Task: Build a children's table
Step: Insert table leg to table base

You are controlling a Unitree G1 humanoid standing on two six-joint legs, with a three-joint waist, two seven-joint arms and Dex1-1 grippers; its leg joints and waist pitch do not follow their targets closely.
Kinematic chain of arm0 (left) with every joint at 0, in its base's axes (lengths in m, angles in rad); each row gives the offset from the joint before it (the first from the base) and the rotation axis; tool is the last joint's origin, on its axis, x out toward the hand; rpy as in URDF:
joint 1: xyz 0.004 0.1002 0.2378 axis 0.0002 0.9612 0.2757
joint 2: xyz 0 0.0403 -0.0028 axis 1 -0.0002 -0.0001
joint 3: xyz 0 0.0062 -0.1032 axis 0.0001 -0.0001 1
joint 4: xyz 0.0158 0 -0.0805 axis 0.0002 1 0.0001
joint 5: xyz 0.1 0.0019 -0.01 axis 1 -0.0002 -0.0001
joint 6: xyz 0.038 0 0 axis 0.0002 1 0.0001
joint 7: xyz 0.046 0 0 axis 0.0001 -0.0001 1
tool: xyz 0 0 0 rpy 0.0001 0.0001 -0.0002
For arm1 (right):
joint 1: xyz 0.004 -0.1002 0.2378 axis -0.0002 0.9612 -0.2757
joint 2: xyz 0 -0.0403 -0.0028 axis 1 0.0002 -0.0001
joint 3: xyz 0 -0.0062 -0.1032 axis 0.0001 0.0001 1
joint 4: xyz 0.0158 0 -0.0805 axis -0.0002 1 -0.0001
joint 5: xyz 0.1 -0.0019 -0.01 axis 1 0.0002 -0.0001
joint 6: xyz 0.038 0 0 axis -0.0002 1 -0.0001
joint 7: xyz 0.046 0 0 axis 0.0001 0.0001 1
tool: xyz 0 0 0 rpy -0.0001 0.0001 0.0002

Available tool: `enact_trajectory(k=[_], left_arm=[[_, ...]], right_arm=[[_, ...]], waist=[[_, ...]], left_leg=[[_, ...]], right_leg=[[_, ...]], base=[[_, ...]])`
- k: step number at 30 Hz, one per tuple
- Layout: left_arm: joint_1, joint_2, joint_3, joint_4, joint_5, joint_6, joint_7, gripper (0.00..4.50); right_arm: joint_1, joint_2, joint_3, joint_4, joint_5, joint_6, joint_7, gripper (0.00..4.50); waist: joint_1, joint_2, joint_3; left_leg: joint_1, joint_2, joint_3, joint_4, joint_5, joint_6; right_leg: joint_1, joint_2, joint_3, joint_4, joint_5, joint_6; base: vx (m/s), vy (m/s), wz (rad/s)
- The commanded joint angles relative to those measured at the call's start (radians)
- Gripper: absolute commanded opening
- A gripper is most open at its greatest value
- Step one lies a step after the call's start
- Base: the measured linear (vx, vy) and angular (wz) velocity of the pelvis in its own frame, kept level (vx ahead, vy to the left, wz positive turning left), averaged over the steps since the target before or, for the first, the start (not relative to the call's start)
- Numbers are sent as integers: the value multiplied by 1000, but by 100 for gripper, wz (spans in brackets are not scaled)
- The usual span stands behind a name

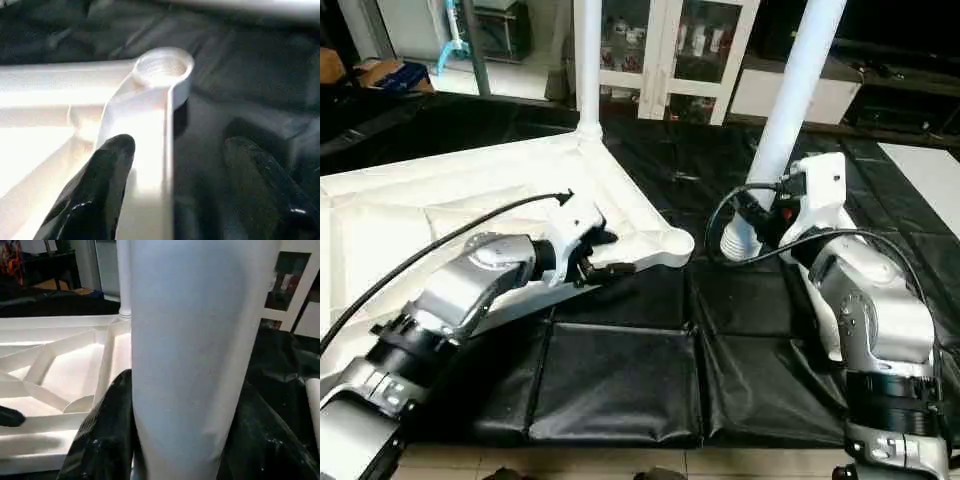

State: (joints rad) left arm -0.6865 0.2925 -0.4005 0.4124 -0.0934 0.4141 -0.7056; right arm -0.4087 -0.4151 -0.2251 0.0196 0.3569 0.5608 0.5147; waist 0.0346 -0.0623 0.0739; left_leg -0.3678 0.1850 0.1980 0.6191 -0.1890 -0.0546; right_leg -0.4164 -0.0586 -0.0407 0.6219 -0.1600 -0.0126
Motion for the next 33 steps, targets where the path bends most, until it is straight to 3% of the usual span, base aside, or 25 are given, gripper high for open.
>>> enact_trajectory(k=[1,2,10,23,25,30,33], left_arm=[[-22,-9,-13,25,21,-1,28,290],[-23,-11,-16,34,23,5,29,281],[-27,-30,-30,97,67,-13,-3,203],[-22,-14,-81,108,108,-30,-85,116],[-20,-11,-84,116,115,-49,-107,97],[-9,5,-105,131,129,-118,-154,51],[37,59,-145,102,129,-237,-286,35]], right_arm=[[7,-1,-1,-40,12,17,-5,184],[10,1,1,-46,14,21,-7,184],[18,-5,9,-66,17,35,-22,184],[7,-5,9,-67,15,32,-29,184],[6,-1,7,-68,17,31,-32,184],[7,11,6,-68,21,26,-35,184],[13,40,1,-80,52,24,-34,184]], waist=[[5,3,-79],[6,8,-81],[8,6,-83],[7,8,-81],[8,12,-81],[7,12,-81],[7,14,-79]], left_leg=[[13,35,-24,-69,-211,-1],[14,35,-25,-69,-200,0],[12,37,-23,-69,-172,13],[14,41,-24,-73,-183,9],[14,41,-25,-73,-178,10],[15,42,-25,-75,-192,5],[16,43,-26,-77,-201,5]], right_leg=[[47,-69,39,-97,-385,-122],[48,-69,40,-94,-364,-132],[53,-70,40,-85,-268,-177],[53,-74,40,-86,-274,-184],[54,-75,40,-86,-267,-184],[53,-75,41,-86,-266,-186],[51,-78,42,-88,-275,-181]], base=[[0,0,0],[0,0,0],[0,0,0],[0,0,0],[0,0,0],[0,0,0],[0,0,0]])
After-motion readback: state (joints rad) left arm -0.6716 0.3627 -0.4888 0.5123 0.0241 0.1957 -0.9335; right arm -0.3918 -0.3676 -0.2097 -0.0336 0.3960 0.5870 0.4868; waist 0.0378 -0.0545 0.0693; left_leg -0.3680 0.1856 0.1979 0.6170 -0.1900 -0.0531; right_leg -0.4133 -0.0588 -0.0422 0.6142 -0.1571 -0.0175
